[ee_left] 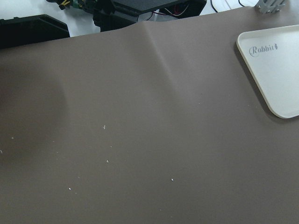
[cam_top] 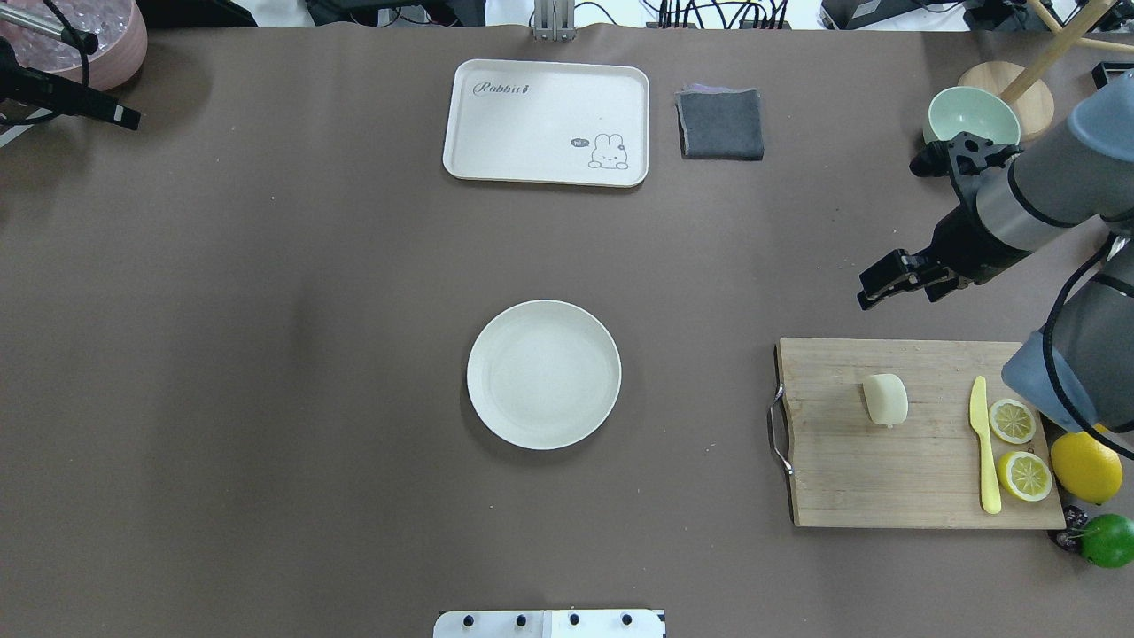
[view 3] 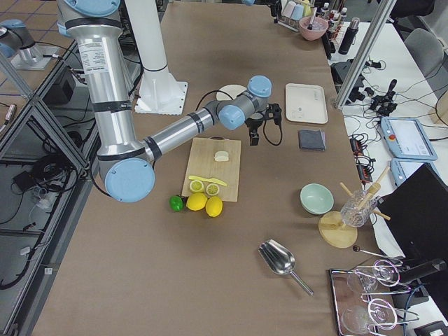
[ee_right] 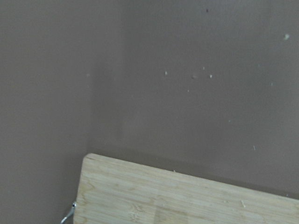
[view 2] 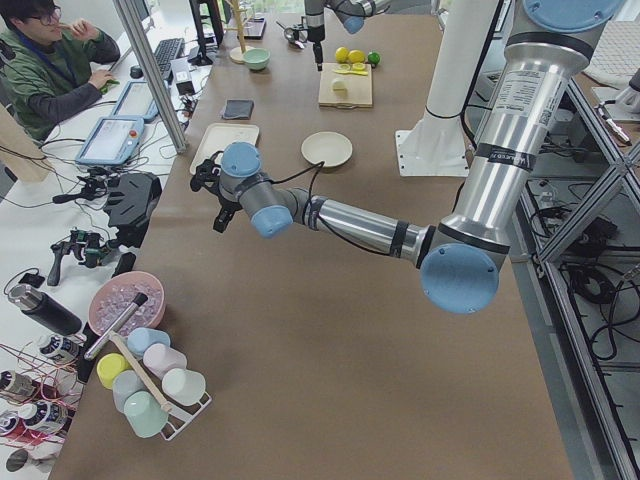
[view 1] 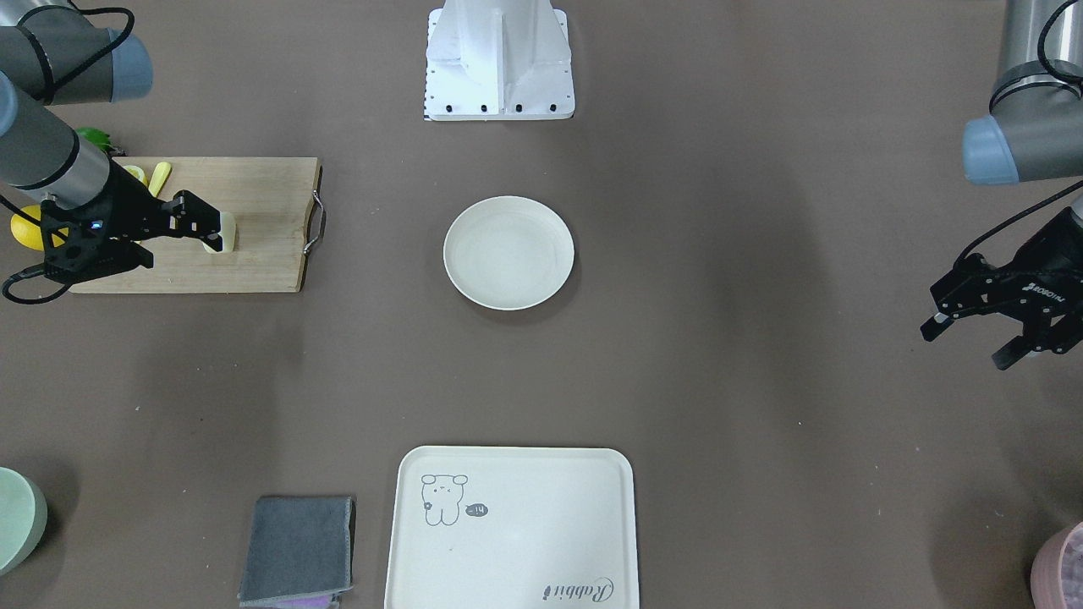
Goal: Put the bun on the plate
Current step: 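Release the plate and withdraw the left arm while the right arm reaches toward the bun, then lower the right gripper onto the pale bun and close it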
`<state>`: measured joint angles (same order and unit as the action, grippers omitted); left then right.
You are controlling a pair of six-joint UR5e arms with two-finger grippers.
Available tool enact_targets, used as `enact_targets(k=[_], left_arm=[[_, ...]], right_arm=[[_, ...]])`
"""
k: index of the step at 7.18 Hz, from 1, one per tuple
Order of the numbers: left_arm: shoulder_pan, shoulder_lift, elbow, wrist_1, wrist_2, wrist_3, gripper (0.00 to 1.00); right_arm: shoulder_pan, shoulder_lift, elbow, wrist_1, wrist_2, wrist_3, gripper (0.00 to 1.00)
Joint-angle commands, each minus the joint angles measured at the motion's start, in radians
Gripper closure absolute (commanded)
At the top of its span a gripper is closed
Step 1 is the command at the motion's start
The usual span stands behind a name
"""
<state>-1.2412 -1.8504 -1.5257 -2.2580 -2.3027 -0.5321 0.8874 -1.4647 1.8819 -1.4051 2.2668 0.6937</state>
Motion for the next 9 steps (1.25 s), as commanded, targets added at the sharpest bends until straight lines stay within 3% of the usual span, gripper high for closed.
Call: enact_targets(k=[1, 3, 4, 5, 6, 9], left_arm=[[0.0, 0.0, 0.013, -0.002, 0.044, 0.015, 0.03], [0.008, 0.0, 0.019, -0.002, 0.081, 0.015, 0.03], [0.014, 0.0, 0.019, -0.002, 0.113, 0.015, 0.03], [0.017, 0.002, 0.021, -0.002, 0.121, 0.015, 0.03], [0.017, 0.002, 0.024, -0.002, 0.121, 0.015, 0.03], [0.017, 0.005, 0.024, -0.002, 0.121, 0.015, 0.03]], right_arm=[[-0.109, -0.043, 0.006, 0.0, -0.076, 0.001, 0.0], [-0.148, -0.077, 0.005, 0.002, -0.098, 0.0, 0.0], [-0.175, -0.081, 0.005, 0.0, -0.149, 0.001, 0.12], [-0.177, -0.091, 0.003, 0.0, -0.157, 0.001, 0.8], [-0.18, -0.092, 0.005, 0.012, -0.156, 0.001, 1.0], [-0.177, -0.033, 0.031, 0.038, -0.161, 0.001, 1.0]])
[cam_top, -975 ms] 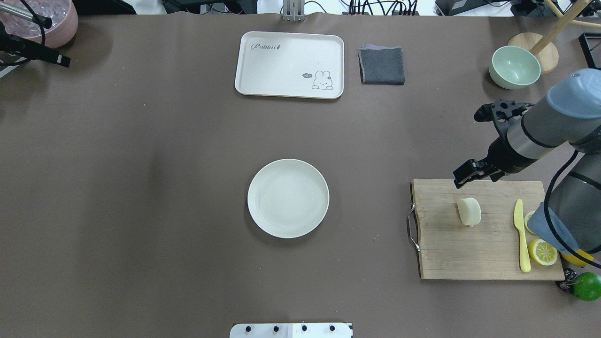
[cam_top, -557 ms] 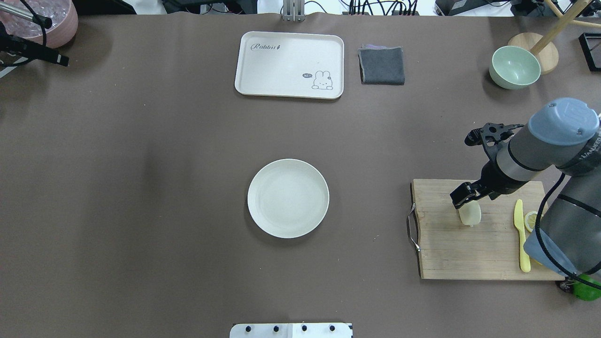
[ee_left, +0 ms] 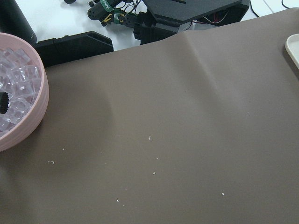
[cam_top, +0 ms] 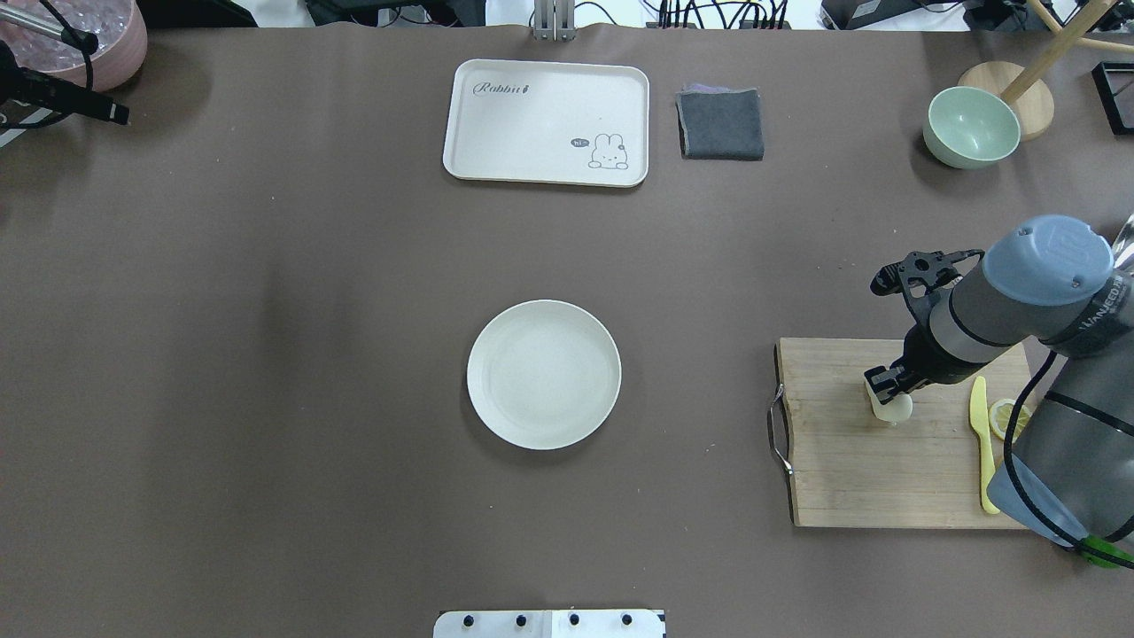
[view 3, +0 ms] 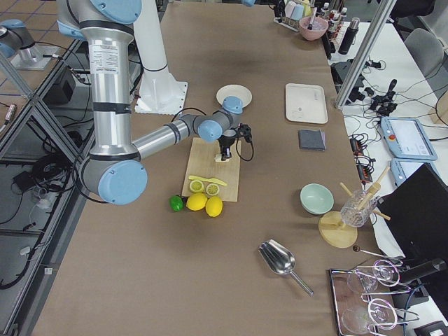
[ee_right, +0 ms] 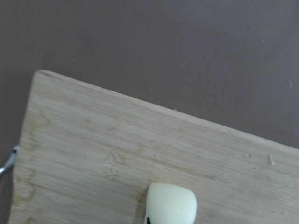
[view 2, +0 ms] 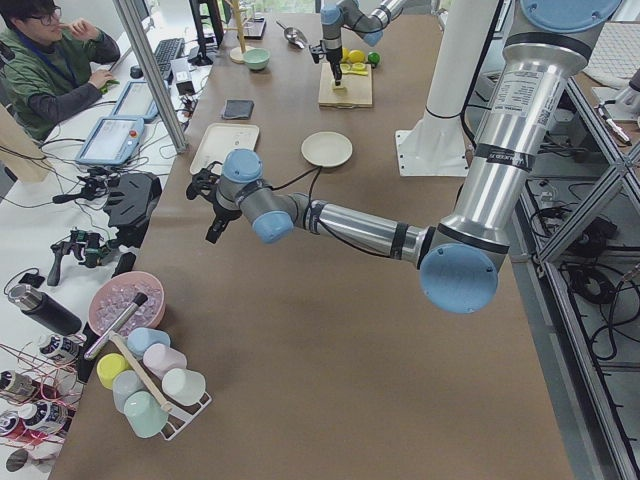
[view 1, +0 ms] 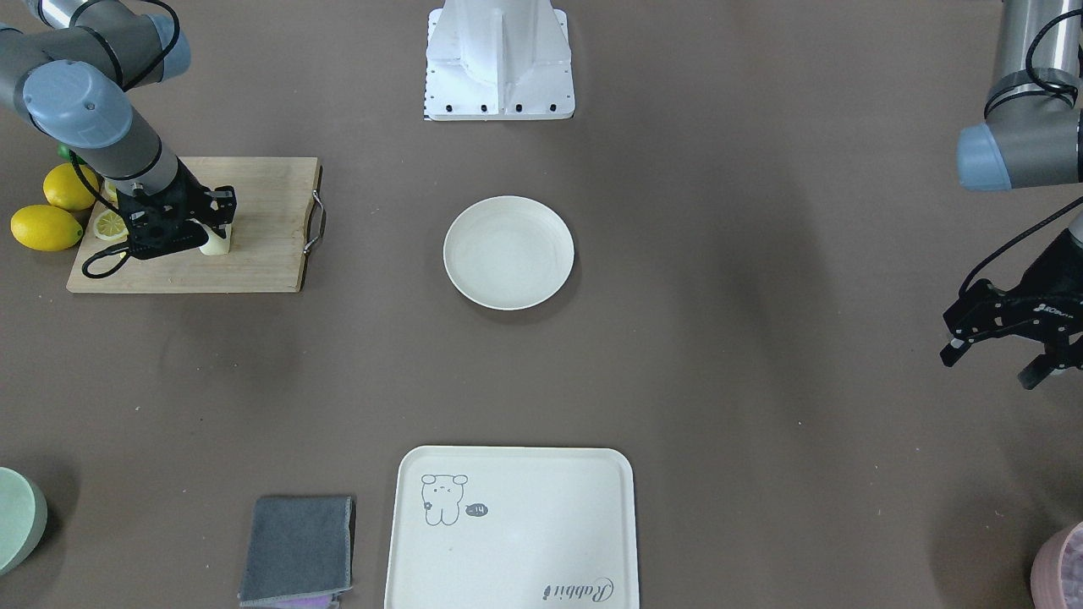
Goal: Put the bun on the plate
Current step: 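Lift the bun with the right gripper and carry it over the plate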
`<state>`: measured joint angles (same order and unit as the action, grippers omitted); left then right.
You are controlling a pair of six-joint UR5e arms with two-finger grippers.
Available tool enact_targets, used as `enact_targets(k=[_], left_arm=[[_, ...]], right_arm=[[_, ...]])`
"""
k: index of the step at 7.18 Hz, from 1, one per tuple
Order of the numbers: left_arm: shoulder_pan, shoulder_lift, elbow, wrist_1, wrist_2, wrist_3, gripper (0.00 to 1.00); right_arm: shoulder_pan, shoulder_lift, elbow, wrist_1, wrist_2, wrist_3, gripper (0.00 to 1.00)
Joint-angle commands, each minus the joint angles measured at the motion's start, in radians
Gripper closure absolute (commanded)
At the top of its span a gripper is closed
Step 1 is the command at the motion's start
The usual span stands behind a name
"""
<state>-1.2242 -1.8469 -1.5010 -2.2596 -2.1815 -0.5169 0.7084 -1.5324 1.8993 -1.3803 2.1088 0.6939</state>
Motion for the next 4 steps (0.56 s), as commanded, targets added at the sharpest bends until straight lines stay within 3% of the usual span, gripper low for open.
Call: enact_targets(k=[1, 3, 4], left_arm=[[-0.003, 0.002, -0.002, -0.002, 0.0, 0.0, 0.03], [-0.003, 0.006, -0.004, 0.003, -0.012, -0.002, 0.03], [-0.001, 0.0, -0.002, 0.003, -0.015, -0.003, 0.03]], right_arm=[[0.029, 0.075, 0.042, 0.007, -0.004, 0.003, 1.0], [0.074, 0.197, 0.072, 0.009, -0.009, 0.001, 1.0], [0.063, 0.312, 0.039, 0.0, -0.039, 0.001, 1.0]])
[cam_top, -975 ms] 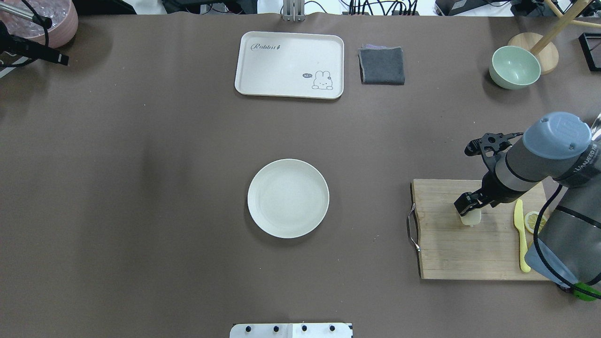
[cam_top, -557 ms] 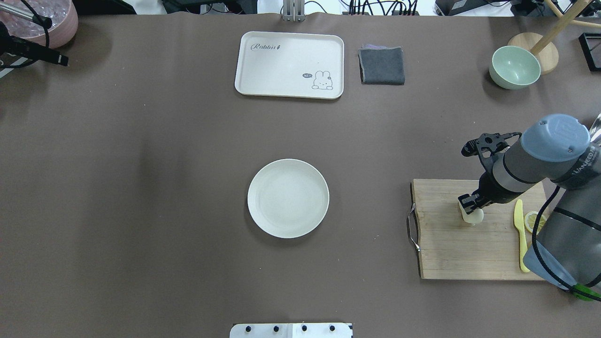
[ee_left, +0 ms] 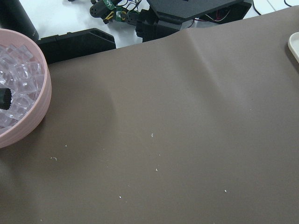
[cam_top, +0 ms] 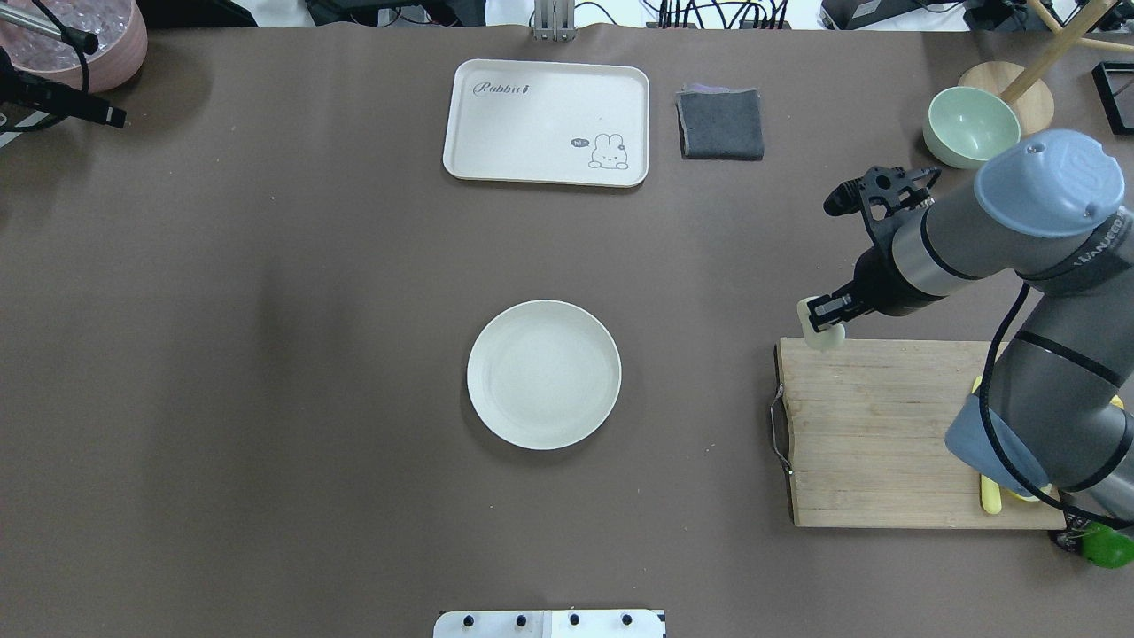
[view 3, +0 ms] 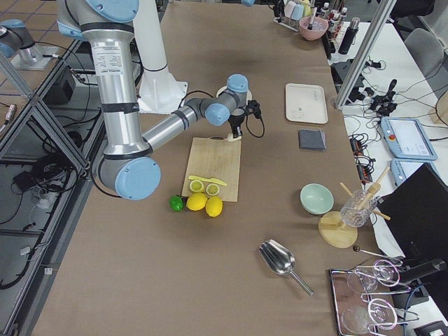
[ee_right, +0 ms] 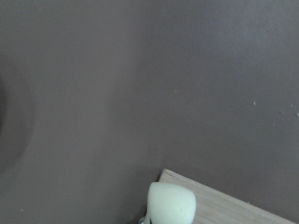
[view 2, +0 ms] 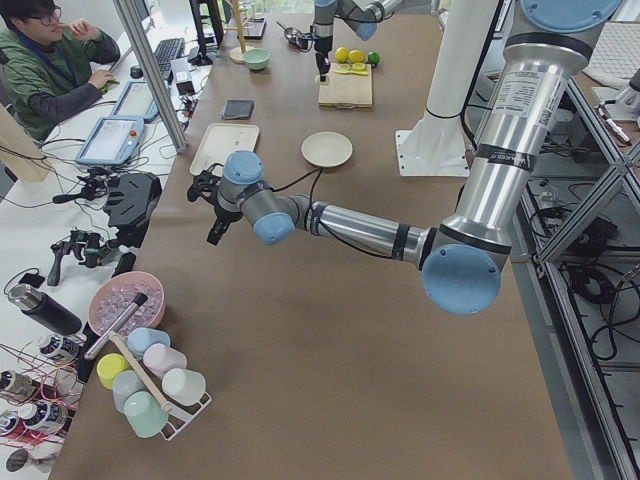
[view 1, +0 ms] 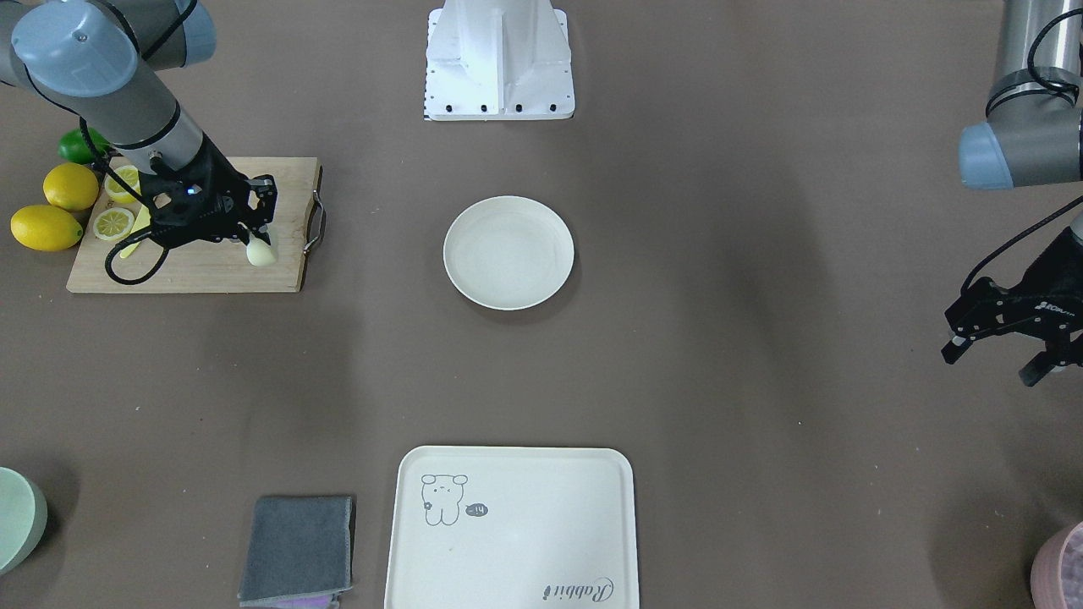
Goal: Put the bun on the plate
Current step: 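Lift the bun with the right gripper and carry it over the plate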
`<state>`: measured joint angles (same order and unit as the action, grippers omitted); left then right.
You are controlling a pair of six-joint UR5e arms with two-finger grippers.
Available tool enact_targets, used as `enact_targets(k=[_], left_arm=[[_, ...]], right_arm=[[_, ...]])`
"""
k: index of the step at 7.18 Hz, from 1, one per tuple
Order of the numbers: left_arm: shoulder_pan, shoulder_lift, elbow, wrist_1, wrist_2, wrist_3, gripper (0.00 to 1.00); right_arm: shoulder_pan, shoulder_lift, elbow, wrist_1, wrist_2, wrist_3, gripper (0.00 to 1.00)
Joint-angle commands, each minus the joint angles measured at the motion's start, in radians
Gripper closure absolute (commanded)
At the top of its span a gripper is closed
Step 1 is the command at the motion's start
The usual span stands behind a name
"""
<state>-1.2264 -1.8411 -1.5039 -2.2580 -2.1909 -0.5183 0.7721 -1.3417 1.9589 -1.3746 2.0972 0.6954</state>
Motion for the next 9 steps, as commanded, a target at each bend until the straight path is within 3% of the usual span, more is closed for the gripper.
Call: enact_targets(k=[1, 3, 5, 6, 8, 9], left_arm=[[0.004, -0.007, 0.014, -0.002, -0.007, -0.009, 0.03], [0.005, -0.012, 0.046, -0.002, -0.007, -0.006, 0.03], [0.004, -0.018, 0.094, -0.008, -0.007, -0.003, 0.03], [0.004, -0.018, 0.099, -0.008, -0.007, -0.005, 0.03], [0.005, -0.015, 0.114, -0.011, -0.007, -0.005, 0.03], [0.005, -0.015, 0.12, -0.012, -0.004, -0.005, 0.03]], right_arm=[[-0.032, 0.187, -0.053, 0.006, -0.04, 0.0, 1.0], [-0.11, 0.296, -0.087, 0.017, -0.115, 0.007, 1.0], [-0.201, 0.338, -0.171, 0.171, -0.149, 0.007, 1.0], [-0.259, 0.361, -0.216, 0.204, -0.233, 0.007, 1.0], [-0.319, 0.43, -0.349, 0.29, -0.276, 0.038, 1.0], [-0.345, 0.427, -0.382, 0.336, -0.285, 0.049, 0.89]])
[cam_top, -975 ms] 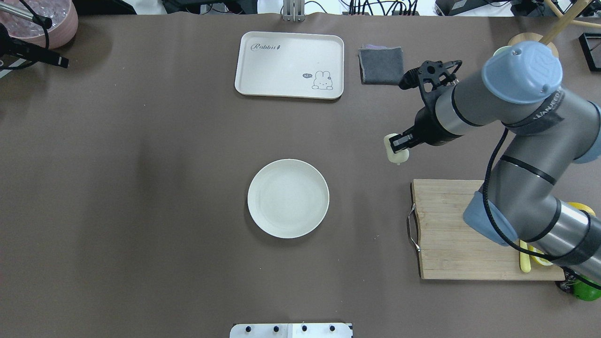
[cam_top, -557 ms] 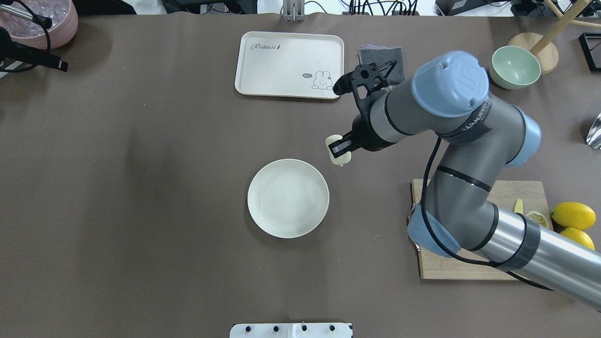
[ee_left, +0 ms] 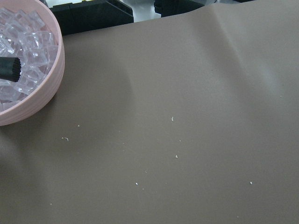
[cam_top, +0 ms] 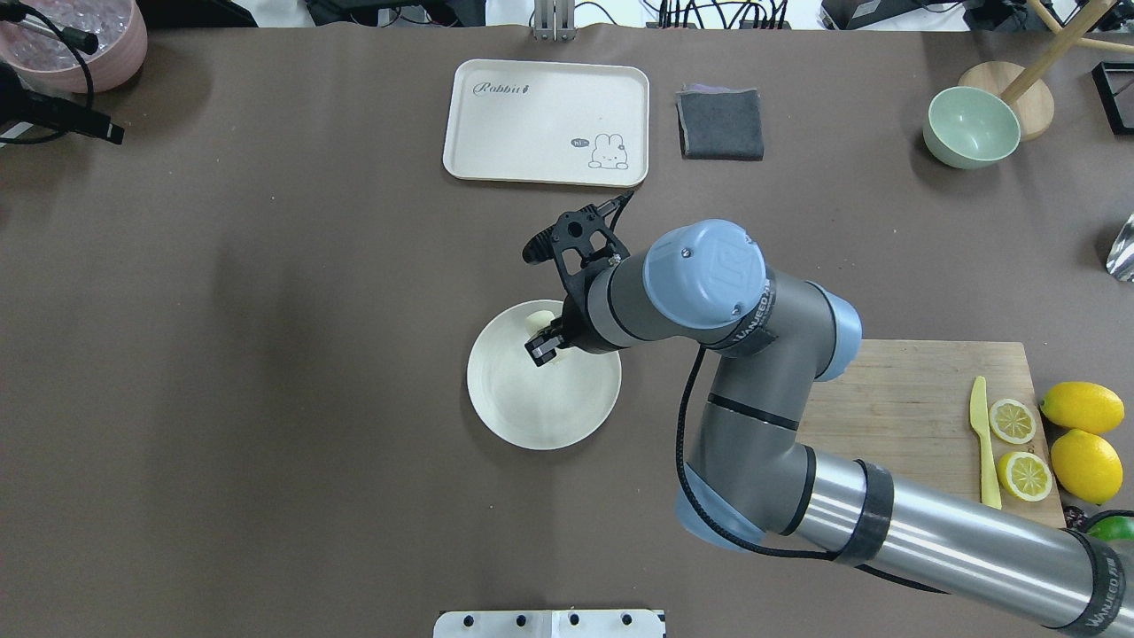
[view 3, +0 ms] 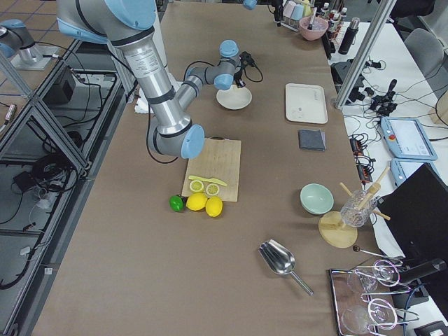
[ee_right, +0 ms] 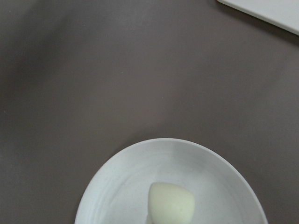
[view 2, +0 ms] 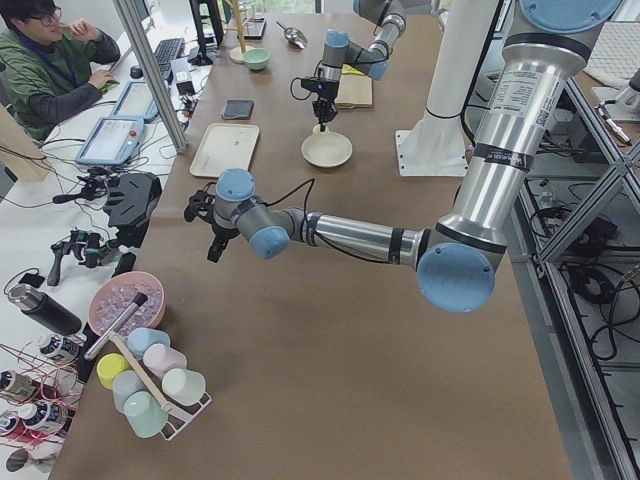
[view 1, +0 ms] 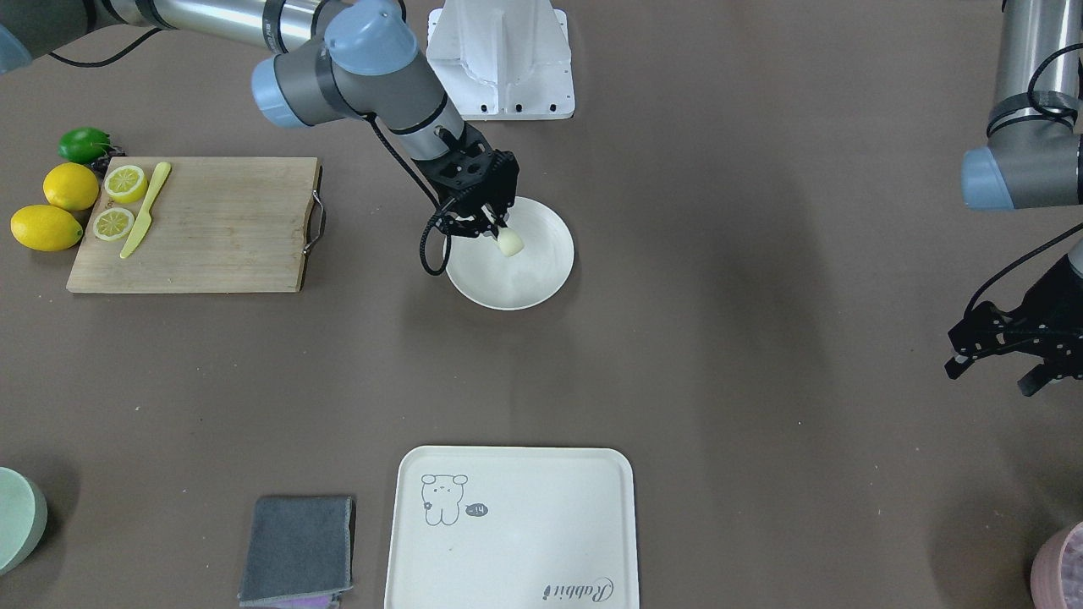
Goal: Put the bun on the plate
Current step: 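Lift the bun with the right gripper and carry it over the plate, then lower the bun onto the white plate and open the right gripper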
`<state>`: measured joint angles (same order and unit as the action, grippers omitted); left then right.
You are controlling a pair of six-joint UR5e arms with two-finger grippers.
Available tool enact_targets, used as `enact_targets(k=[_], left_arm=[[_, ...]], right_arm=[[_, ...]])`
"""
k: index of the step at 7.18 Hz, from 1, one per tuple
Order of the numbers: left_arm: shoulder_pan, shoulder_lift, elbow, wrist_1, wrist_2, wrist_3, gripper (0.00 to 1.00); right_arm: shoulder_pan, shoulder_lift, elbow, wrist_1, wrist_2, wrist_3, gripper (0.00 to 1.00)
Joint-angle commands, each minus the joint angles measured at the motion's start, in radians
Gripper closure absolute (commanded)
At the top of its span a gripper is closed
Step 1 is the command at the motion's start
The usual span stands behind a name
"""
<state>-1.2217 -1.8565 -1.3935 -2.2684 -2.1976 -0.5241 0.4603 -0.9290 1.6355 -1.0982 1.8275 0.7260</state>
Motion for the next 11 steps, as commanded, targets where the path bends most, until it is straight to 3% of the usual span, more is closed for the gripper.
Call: enact_targets(k=[1, 8, 11], left_arm=[[0.001, 0.005, 0.011, -0.002, 0.004, 0.001, 0.03], [-0.001, -0.01, 0.021, 0.0, 0.009, 0.004, 0.03], [-0.069, -0.003, 0.024, 0.012, 0.002, -0.037, 0.02]], right_arm=[[-0.052, 0.003, -0.069, 0.082, -0.017, 0.019, 0.01], [-0.032, -0.03, -0.002, 0.087, -0.017, 0.113, 0.0], [0.12, -0.072, 0.035, 0.074, 0.042, 0.116, 0.0]])
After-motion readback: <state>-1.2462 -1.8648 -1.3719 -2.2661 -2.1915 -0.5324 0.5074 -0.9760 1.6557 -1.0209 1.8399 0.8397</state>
